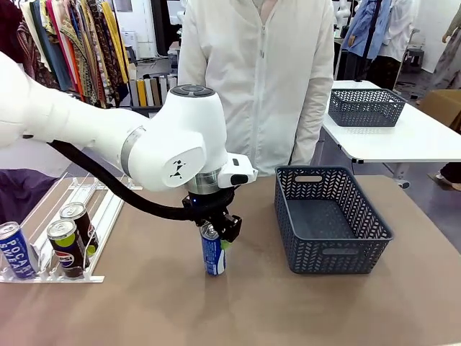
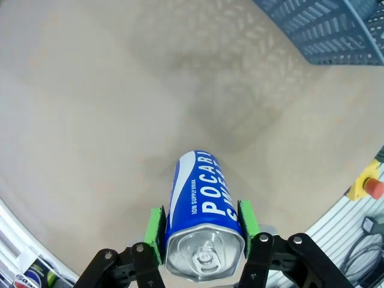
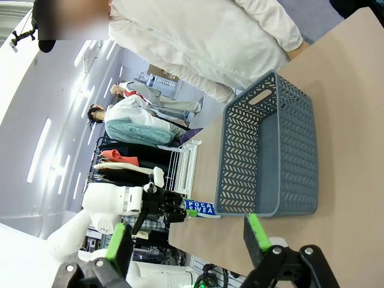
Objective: Retrieve and store the cans from the dispenser.
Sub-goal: Pick up one can from the Automatic Can Dispenser and place it in the middle of the table.
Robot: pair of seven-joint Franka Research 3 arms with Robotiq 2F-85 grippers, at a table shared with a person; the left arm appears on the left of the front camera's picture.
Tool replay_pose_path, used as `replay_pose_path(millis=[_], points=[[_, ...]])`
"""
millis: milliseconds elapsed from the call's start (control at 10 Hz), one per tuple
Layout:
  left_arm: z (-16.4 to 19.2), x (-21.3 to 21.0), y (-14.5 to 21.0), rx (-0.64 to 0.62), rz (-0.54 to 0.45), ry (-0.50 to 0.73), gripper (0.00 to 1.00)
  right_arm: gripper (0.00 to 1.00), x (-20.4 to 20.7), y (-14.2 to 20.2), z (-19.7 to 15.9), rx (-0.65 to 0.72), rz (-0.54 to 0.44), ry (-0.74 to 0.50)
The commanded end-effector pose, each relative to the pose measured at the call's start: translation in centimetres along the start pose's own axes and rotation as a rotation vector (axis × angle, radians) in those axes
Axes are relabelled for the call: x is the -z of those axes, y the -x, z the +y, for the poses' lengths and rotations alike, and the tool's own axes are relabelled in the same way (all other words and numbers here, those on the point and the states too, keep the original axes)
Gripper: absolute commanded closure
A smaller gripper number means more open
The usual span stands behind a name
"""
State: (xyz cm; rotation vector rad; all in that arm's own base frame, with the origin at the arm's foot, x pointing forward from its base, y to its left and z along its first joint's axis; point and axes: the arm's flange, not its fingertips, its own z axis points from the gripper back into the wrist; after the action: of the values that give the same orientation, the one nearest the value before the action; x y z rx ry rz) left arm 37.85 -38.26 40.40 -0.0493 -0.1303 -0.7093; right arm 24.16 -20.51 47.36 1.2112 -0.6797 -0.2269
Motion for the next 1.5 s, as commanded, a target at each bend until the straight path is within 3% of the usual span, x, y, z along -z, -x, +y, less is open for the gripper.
replay_pose_path(millis=[0,400,600,700,900,1000,1200,1400], points=[[-0.3,-0.8,0.0,-0.009,-0.036,-0.027,0.0,0.0,0.1,-0.5,0.2,-0.024,-0.02,-0.023],[0.3,-3.6,0.9,-0.035,-0.107,-0.032,0.0,0.0,0.1,-0.5,0.2,-0.024,-0.02,-0.023],[2.5,-10.7,3.9,-0.069,-0.181,0.017,0.0,0.0,0.1,-0.5,0.2,-0.024,-0.02,-0.023],[4.2,-15.2,7.0,0.016,-0.116,0.197,0.0,0.0,0.1,-0.5,0.2,-0.024,-0.02,-0.023],[10.1,-23.0,14.3,-0.052,-0.241,0.293,0.0,0.0,0.1,-0.5,0.2,-0.024,-0.02,-0.023],[13.6,-25.0,17.4,-0.173,-0.34,0.307,0.0,0.0,0.1,-0.5,0.2,-0.024,-0.02,-0.023],[22.0,-26.7,23.7,-0.367,-0.458,0.51,0.0,0.0,0.1,-0.5,0.2,-0.024,-0.02,-0.023],[30.2,-25.2,31.4,-0.51,-0.625,0.819,0.0,0.0,0.1,-0.5,0.2,-0.024,-0.02,-0.023]])
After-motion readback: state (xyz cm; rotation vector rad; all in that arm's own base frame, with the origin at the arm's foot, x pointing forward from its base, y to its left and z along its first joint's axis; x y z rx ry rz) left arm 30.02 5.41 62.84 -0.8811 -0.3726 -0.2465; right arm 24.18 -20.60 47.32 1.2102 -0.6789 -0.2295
